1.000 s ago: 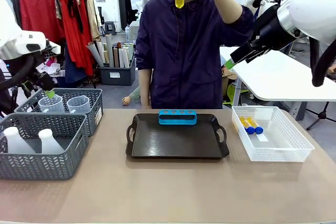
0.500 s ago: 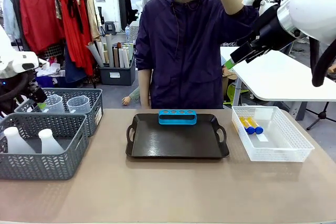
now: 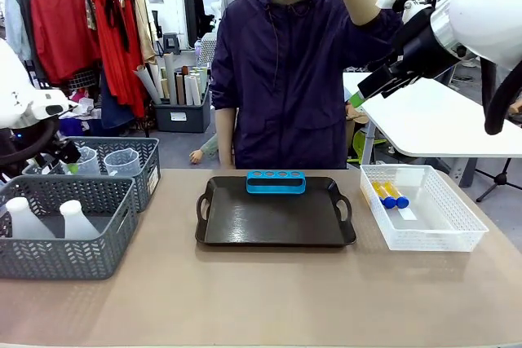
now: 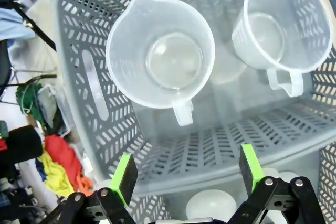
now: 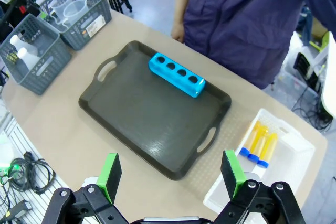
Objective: Prepare the laboratory tools.
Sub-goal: Pick up one Large Measuring Cup and place it on the Handle tray.
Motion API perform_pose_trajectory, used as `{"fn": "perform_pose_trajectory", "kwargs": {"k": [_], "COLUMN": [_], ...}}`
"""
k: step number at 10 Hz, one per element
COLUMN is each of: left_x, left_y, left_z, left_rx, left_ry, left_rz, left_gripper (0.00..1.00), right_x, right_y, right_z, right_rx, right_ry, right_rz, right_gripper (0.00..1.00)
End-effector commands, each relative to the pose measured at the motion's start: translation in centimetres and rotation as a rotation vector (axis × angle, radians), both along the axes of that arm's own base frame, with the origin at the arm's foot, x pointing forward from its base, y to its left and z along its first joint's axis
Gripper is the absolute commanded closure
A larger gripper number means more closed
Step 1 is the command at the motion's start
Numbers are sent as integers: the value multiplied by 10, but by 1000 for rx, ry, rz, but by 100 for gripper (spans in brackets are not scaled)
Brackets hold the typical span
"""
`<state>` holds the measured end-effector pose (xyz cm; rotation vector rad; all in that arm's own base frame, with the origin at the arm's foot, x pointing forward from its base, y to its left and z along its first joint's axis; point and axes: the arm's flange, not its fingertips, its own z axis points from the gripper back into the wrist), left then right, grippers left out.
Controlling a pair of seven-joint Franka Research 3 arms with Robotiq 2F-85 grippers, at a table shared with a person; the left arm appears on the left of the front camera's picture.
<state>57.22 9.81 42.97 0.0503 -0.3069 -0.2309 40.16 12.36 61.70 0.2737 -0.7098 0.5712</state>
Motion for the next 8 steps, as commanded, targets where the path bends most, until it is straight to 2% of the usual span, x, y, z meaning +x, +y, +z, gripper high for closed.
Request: {"fn": "perform_pose_trajectory", "kwargs": {"k": [1, 8], "left_x": [14, 38], "left_y": [4, 6], "left_z": [-5, -36], "left_rx": [-8, -30], "left_ry": [-11, 17], "left_rz": [31, 35], "left_gripper": [0, 0], "right_x": [0, 0], "right_y": [-1, -1], "right_z": [0, 0], "right_rx": [11, 11], "right_ry": [3, 3], "right_rz": [6, 6], "right_gripper": [0, 0]}}
